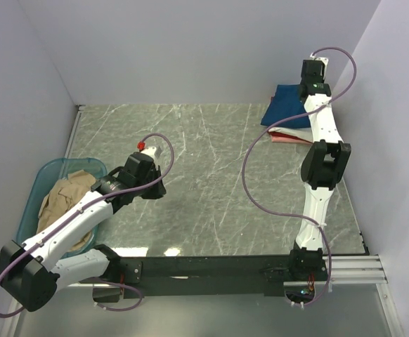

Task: Fold and stack the t-shirts
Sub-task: Put the neatly folded tshirt into the corner of the board with the right arm

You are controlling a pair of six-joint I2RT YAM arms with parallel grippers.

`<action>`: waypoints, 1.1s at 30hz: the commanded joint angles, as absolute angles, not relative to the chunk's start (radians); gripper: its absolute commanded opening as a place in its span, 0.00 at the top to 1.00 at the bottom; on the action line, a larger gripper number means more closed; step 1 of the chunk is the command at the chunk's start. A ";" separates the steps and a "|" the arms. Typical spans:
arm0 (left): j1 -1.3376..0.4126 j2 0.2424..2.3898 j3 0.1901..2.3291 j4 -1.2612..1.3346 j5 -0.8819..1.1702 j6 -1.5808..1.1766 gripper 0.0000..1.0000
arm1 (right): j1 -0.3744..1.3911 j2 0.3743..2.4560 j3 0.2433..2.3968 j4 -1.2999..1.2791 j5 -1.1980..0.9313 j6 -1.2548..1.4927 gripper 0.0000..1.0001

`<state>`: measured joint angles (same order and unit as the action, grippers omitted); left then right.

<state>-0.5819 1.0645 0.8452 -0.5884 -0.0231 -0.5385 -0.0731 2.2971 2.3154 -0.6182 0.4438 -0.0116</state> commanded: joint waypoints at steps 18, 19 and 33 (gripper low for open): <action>-0.578 1.062 0.842 -0.563 0.002 -0.525 0.86 | -0.094 2.267 2.298 -0.558 0.486 0.098 0.16; -0.578 1.060 0.847 -0.564 0.003 -0.526 0.86 | -0.086 2.237 2.286 -0.558 0.486 0.103 0.16; -0.563 0.988 0.853 -0.580 -0.112 -0.534 0.76 | 0.207 1.784 1.676 -0.440 0.483 0.308 0.15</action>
